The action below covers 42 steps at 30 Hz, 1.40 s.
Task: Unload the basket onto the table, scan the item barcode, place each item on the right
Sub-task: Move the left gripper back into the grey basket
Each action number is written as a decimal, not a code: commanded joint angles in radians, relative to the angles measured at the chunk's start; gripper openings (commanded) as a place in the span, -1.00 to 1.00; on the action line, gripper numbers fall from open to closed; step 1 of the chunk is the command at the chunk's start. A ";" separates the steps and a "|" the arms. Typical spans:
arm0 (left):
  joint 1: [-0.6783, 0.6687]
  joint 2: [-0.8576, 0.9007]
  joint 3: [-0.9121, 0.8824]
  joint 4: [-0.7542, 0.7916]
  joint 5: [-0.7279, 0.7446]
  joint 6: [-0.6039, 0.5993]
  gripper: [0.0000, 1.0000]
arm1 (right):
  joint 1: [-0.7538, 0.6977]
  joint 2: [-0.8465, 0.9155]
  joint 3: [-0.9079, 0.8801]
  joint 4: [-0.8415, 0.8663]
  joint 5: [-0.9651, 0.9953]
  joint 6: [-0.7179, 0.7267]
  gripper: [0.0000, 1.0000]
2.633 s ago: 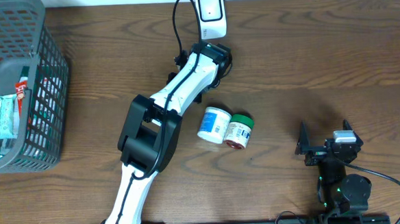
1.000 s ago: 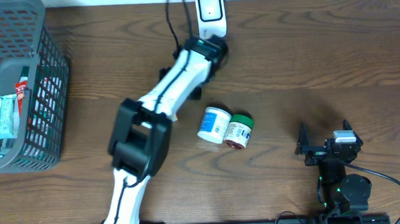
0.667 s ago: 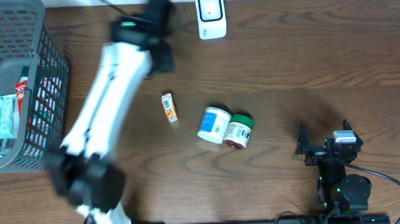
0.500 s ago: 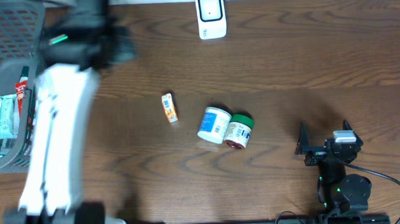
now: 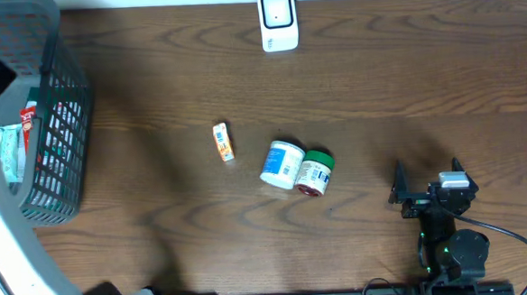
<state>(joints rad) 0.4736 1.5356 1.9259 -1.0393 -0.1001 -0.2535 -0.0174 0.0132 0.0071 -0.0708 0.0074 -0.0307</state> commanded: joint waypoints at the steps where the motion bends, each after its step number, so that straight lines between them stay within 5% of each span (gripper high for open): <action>1: 0.056 0.082 0.005 0.011 0.146 0.134 0.60 | 0.013 0.000 -0.002 -0.004 0.002 -0.004 0.99; 5: 0.109 0.188 0.005 0.040 0.280 0.202 0.60 | 0.013 0.000 -0.002 -0.004 0.002 -0.004 0.98; 14: 0.183 0.413 0.004 0.080 0.281 0.209 0.59 | 0.013 0.000 -0.002 -0.004 0.002 -0.004 0.99; 24: 0.185 0.632 0.003 0.105 0.379 0.407 0.25 | 0.013 0.000 -0.002 -0.004 0.002 -0.004 0.99; 29: 0.185 0.706 0.003 0.135 0.376 0.444 0.09 | 0.013 0.000 -0.002 -0.004 0.002 -0.004 0.98; 42: 0.185 0.788 -0.009 0.170 0.283 0.442 0.08 | 0.013 0.000 -0.002 -0.004 0.002 -0.004 0.98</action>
<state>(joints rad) 0.6594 2.2967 1.9259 -0.8658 0.2184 0.1772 -0.0174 0.0132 0.0071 -0.0708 0.0074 -0.0307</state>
